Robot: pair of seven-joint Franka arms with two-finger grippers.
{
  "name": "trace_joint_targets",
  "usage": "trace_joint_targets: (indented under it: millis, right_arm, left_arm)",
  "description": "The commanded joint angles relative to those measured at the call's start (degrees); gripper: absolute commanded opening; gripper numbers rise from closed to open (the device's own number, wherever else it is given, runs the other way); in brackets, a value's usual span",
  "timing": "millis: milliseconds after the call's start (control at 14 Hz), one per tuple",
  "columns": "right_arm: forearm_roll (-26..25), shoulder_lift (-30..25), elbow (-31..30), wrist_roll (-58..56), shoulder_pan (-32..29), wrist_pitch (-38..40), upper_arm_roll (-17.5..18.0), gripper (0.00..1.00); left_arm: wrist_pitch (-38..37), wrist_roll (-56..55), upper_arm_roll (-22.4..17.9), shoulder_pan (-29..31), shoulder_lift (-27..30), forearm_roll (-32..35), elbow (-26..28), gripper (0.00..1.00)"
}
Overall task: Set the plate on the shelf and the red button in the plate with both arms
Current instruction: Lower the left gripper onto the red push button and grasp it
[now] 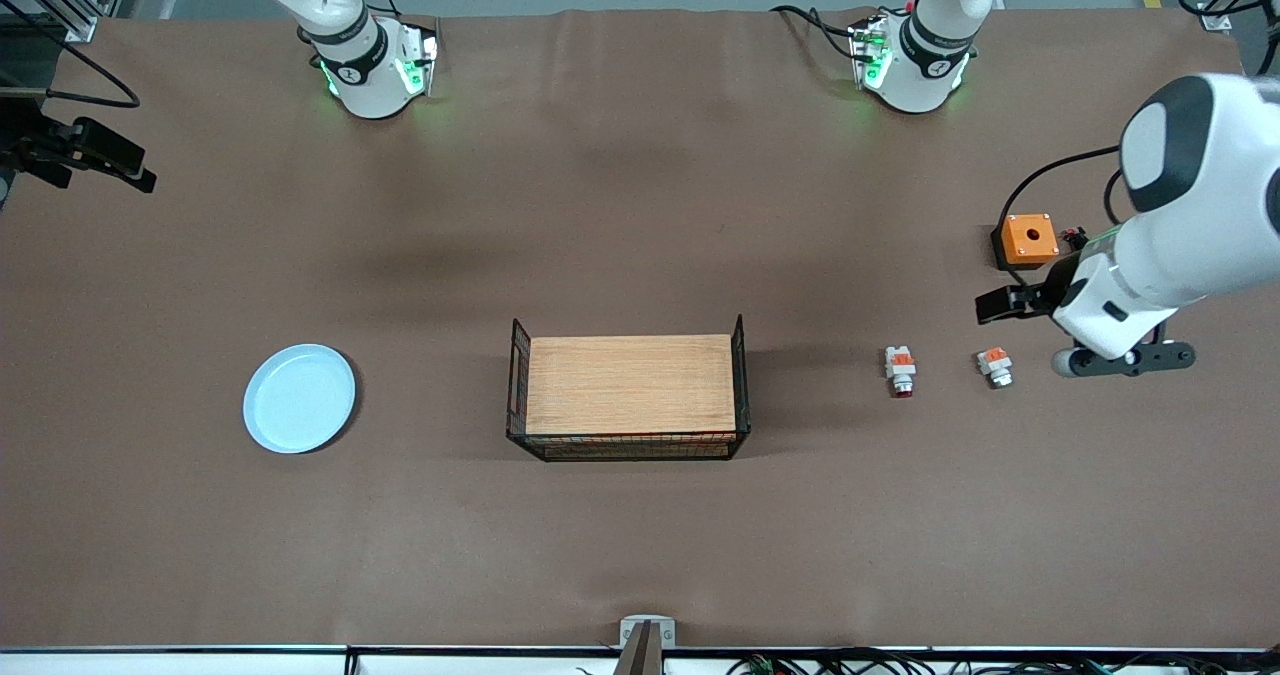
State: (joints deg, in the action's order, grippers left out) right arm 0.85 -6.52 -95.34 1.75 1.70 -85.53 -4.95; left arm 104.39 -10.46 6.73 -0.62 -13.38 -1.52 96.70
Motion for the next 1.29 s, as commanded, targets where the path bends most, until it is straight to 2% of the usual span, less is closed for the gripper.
trace_joint_targets:
  millis: [0,143,287,860,1218]
  right_arm:
    - [0.0,-1.6,-1.3,0.4,0.4,-1.1,-0.2,1.0]
    - [0.0,-1.6,-1.3,0.4,0.4,-1.6,-0.1,1.0]
    - [0.0,-1.6,-1.3,0.4,0.5,-1.6,-0.1,1.0]
    - [0.0,-1.9,-1.4,0.4,0.9,-1.7,-0.1,1.0]
    - [0.0,-1.9,-1.4,0.4,0.9,-1.6,-0.1,1.0]
  left_arm:
    - [8.5,-0.4,1.0,0.1,1.4,-0.8,7.3,1.0]
    - [13.7,-0.4,1.2,0.0,1.1,-0.8,11.2,1.0]
    - [17.3,-0.4,1.8,0.1,-0.8,-0.8,12.9,1.0]
    - [28.2,-0.3,2.0,-1.1,-11.9,-0.1,13.8,1.0]
    - [34.0,-0.2,2.0,-1.1,-15.3,2.8,15.7,0.99]
